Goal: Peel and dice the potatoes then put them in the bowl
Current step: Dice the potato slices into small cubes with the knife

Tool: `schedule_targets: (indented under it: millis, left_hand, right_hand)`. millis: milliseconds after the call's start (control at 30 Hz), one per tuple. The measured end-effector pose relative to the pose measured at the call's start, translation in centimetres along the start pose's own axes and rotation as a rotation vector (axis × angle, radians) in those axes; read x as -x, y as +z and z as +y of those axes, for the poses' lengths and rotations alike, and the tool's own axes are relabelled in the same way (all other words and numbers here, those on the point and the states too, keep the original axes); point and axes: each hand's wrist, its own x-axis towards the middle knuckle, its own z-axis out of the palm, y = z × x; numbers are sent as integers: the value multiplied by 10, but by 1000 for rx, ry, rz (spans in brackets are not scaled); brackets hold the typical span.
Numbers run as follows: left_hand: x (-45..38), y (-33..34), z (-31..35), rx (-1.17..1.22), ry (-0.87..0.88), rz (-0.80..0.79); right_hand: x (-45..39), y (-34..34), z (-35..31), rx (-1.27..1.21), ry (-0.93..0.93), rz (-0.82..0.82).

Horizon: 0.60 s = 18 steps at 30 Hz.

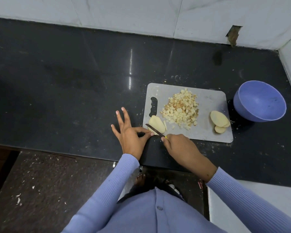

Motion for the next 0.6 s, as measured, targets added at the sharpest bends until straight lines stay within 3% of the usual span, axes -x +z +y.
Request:
schedule_targets:
  millis: [267,600]
  left_hand:
    - [-2,-2,3,-56,-46,-30]
    - [-8,-1,-1,-110,53,-65]
  right_hand:
    - [4,8,6,88,51,-56]
    - [29,-1,24,220,55,-87]
